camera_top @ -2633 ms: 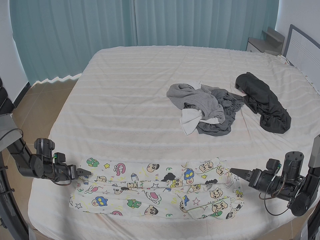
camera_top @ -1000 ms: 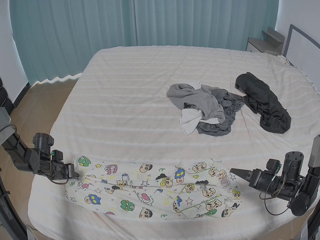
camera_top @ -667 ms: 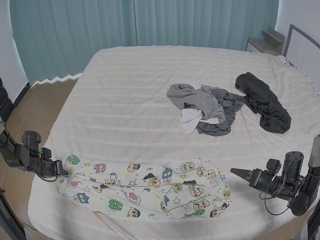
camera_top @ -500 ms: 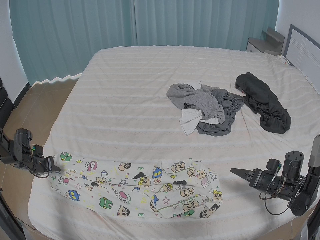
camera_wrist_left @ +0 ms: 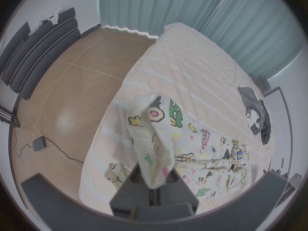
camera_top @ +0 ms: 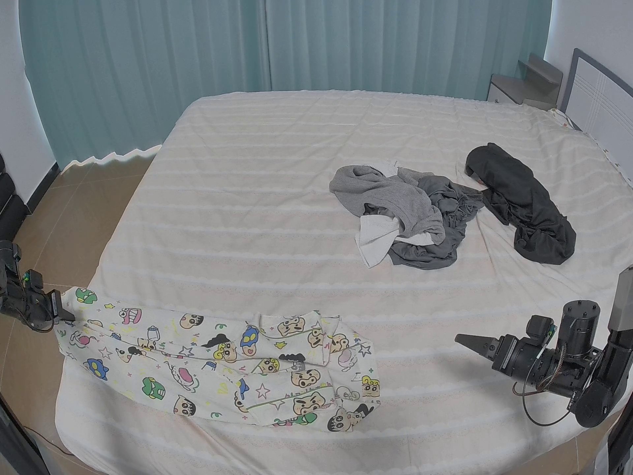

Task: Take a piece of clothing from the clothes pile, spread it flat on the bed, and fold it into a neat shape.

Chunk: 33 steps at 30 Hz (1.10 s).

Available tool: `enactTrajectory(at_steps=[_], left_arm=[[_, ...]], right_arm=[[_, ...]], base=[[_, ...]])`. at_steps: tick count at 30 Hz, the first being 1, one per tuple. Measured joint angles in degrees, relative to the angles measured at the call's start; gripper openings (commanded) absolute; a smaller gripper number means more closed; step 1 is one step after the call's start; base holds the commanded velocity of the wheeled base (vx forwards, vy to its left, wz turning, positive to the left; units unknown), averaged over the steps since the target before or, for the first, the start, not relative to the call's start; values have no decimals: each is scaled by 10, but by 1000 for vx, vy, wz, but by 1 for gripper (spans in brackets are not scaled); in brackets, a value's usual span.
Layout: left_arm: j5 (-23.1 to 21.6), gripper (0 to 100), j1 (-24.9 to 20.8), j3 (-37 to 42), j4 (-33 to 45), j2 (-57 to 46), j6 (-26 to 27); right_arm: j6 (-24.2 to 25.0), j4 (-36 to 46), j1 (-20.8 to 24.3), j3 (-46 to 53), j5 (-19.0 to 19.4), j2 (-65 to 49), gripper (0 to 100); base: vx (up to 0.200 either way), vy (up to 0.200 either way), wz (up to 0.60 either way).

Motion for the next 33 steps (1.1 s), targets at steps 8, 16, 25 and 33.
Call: enactTrajectory(at_steps=[8, 16, 25, 33], left_arm=[[8, 0, -33, -14, 69, -38, -16], [46, 0, -166, -2, 98, -108, -106], [166, 0, -404, 12, 98, -172, -245], [270, 0, -596, 15, 40, -169, -360]], right_arm=[[0, 0, 0, 0, 0, 3, 100], [0, 0, 0, 0, 0, 4, 100], [0, 0, 0, 0, 0, 3, 100], [0, 0, 1, 0, 0, 3, 100]], base=[[0, 0, 0], [0, 0, 0], [0, 0, 0], [0, 0, 0]])
